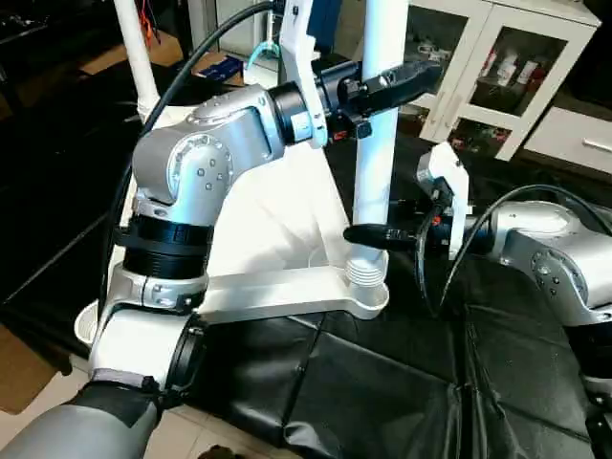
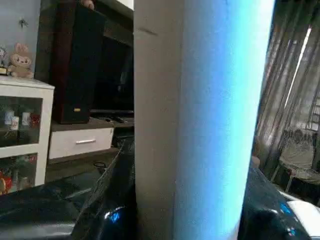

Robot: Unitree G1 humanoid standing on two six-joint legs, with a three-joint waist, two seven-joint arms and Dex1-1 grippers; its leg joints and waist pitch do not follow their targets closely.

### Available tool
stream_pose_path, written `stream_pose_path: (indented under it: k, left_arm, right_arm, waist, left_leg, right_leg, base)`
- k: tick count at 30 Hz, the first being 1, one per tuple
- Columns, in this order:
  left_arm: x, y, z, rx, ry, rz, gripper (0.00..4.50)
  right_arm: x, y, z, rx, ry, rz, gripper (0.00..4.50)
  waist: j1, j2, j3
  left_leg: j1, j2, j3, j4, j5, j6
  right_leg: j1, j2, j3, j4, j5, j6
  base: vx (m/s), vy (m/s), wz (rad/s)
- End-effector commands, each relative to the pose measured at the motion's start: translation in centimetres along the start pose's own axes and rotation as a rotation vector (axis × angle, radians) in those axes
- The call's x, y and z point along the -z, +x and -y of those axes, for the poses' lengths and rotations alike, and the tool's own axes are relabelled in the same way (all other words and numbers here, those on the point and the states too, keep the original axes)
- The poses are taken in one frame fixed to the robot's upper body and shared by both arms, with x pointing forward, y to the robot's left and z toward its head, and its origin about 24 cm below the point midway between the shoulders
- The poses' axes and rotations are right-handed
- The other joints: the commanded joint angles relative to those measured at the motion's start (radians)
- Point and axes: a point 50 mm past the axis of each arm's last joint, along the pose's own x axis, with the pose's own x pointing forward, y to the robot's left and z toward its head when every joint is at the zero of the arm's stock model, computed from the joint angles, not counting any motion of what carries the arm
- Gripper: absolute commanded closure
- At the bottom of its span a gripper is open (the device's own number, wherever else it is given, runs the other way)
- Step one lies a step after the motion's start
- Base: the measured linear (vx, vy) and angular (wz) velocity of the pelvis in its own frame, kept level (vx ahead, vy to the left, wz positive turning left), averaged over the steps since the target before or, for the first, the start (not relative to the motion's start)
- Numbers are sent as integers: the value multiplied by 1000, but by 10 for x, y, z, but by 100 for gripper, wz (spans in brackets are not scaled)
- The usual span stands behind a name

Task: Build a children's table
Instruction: Insert table leg to table base

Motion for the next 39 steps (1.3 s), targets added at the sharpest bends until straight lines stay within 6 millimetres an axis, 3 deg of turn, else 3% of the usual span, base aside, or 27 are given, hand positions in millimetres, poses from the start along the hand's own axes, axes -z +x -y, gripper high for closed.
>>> stream_pose_path:
  k: [1,11,19,29,30,31,39]
  left_arm:
    - [-8,2,6,32,14,18,283]
    - [-5,3,11,66,11,-3,283]
    - [-5,5,16,104,-1,-1,283]
    - [-2,7,19,108,24,-30,283]
    - [-2,7,19,105,22,-28,227]
    - [-2,7,15,71,2,-14,213]
    - [-12,1,8,38,-37,52,169]
  right_arm:
    - [0,-2,-1,13,-23,-20,181]
    - [3,-1,-1,25,-26,-17,167]
    - [3,-1,-2,-6,-18,-10,248]
    - [5,-1,-4,-21,-11,-8,264]
    - [5,-1,-4,-20,-11,-7,264]
    - [5,-1,-3,-12,-12,-3,265]
    - [-1,-2,11,126,-17,62,265]
  waist:
    - [3,4,-75]
    - [4,5,-75]
    - [4,7,-75]
    - [4,12,-75]
    - [3,11,-74]
    - [3,11,-75]
    - [0,12,-76]
  left_leg:
    - [18,57,-25,-60,-31,33]
    - [18,58,-26,-61,-34,31]
    - [19,58,-26,-61,-36,32]
    - [19,58,-27,-62,-42,28]
    - [18,58,-27,-62,-44,27]
    - [19,58,-27,-62,-43,25]
    - [18,56,-27,-62,-46,18]
  right_leg:
    - [53,-81,49,-59,61,-291]
    - [54,-82,49,-59,63,-292]
    - [54,-81,49,-58,66,-295]
    - [54,-81,49,-59,72,-298]
    - [54,-81,49,-59,70,-298]
    - [55,-81,49,-58,75,-300]
    - [54,-82,48,-59,73,-304]
  base:
    - [0,0,0]
    - [0,0,0]
    - [0,0,0]
    - [0,0,0]
    - [0,0,0]
    - [0,0,0]
    - [0,0,0]
